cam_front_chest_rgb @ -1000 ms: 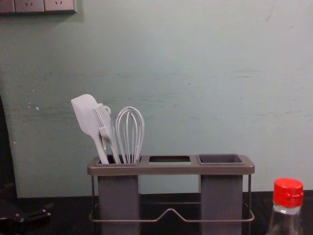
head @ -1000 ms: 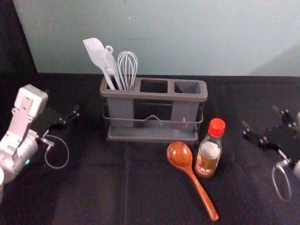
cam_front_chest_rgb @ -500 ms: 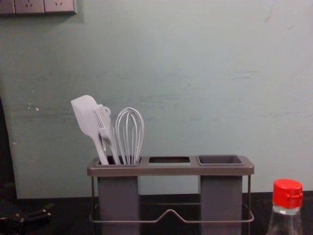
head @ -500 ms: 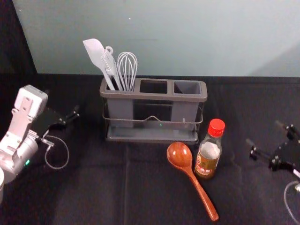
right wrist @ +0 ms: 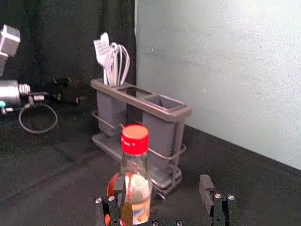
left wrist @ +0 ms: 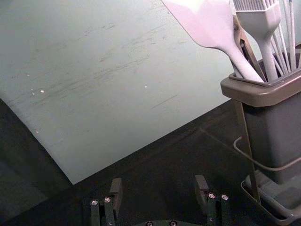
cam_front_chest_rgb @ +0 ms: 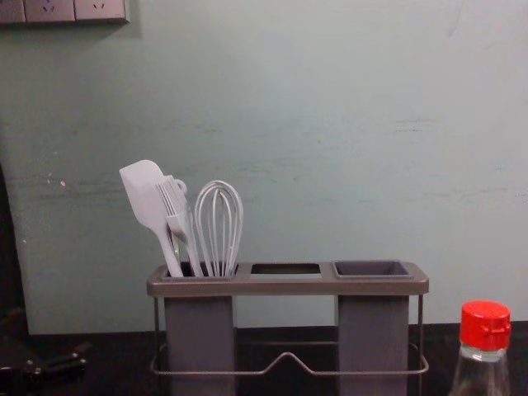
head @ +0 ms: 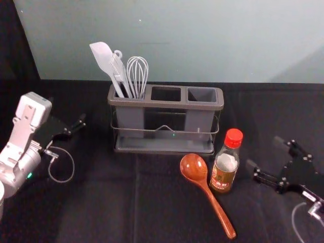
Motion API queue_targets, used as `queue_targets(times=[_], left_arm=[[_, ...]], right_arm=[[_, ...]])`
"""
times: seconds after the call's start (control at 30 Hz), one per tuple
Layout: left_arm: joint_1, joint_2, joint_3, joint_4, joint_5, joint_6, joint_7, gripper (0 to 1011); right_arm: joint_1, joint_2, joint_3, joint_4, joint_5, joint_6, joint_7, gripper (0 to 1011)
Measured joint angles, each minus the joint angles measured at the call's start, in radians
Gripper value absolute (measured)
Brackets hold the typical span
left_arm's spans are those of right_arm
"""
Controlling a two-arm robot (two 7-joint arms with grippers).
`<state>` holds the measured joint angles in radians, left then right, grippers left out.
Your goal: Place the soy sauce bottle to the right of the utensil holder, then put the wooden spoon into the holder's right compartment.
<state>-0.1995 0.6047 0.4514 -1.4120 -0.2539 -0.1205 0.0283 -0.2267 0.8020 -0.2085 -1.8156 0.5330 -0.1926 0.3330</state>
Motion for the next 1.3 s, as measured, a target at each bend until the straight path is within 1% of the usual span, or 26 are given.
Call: queue_targets(times=[0.07, 0.1, 0.13, 0.17, 0.27, 0.33, 0.37, 0.57, 0.7, 0.87, 0.9, 1.0, 1.03, 1.13, 1.2, 1.27, 1.3], left_arm=[[0.000, 0.000, 0.000, 0.000, 0.000, 0.000, 0.000, 1005], [0.000, 0.000, 0.000, 0.000, 0.000, 0.000, 0.000, 1005], [0.000, 0.000, 0.000, 0.000, 0.000, 0.000, 0.000, 1005], [0.000, 0.000, 0.000, 0.000, 0.000, 0.000, 0.000, 1005], [0.000, 0.000, 0.000, 0.000, 0.000, 0.000, 0.000, 1005], [0.000, 0.000, 0.000, 0.000, 0.000, 0.000, 0.000, 1005], [0.000, 0.000, 0.000, 0.000, 0.000, 0.000, 0.000, 1005], [0.000, 0.000, 0.000, 0.000, 0.000, 0.000, 0.000, 1005], [0.000, 0.000, 0.000, 0.000, 0.000, 0.000, 0.000, 1005], [0.000, 0.000, 0.000, 0.000, 0.000, 0.000, 0.000, 1005], [0.000, 0.000, 0.000, 0.000, 0.000, 0.000, 0.000, 1005], [0.000, 0.000, 0.000, 0.000, 0.000, 0.000, 0.000, 1005], [0.000, 0.000, 0.000, 0.000, 0.000, 0.000, 0.000, 1005], [0.000, 0.000, 0.000, 0.000, 0.000, 0.000, 0.000, 1005], [0.000, 0.000, 0.000, 0.000, 0.000, 0.000, 0.000, 1005], [0.000, 0.000, 0.000, 0.000, 0.000, 0.000, 0.000, 1005], [0.000, 0.000, 0.000, 0.000, 0.000, 0.000, 0.000, 1005]], right_arm=[[0.015, -0.017, -0.010, 0.011, 0.000, -0.005, 0.011, 1002], [0.039, -0.039, -0.025, 0.024, -0.002, -0.007, 0.028, 1002], [0.039, -0.039, -0.025, 0.024, -0.002, -0.007, 0.028, 1002], [0.047, -0.048, -0.032, 0.029, -0.004, -0.007, 0.033, 1002], [0.084, -0.083, -0.055, 0.048, -0.012, -0.004, 0.056, 1002], [0.096, -0.096, -0.062, 0.055, -0.016, -0.002, 0.063, 1002], [0.109, -0.110, -0.068, 0.061, -0.021, 0.000, 0.068, 1002], [0.149, -0.154, -0.087, 0.086, -0.045, 0.012, 0.081, 1002], [0.165, -0.175, -0.094, 0.099, -0.059, 0.017, 0.090, 1002], [0.174, -0.197, -0.095, 0.108, -0.070, 0.019, 0.094, 1002], [0.173, -0.203, -0.093, 0.108, -0.072, 0.020, 0.094, 978], [0.170, -0.210, -0.087, 0.108, -0.079, 0.020, 0.093, 947], [0.169, -0.213, -0.085, 0.107, -0.080, 0.020, 0.093, 907], [0.162, -0.225, -0.074, 0.106, -0.087, 0.020, 0.092, 837], [0.160, -0.230, -0.070, 0.105, -0.090, 0.021, 0.091, 765], [0.157, -0.236, -0.064, 0.105, -0.093, 0.022, 0.091, 734], [0.156, -0.238, -0.063, 0.105, -0.094, 0.022, 0.091, 692]])
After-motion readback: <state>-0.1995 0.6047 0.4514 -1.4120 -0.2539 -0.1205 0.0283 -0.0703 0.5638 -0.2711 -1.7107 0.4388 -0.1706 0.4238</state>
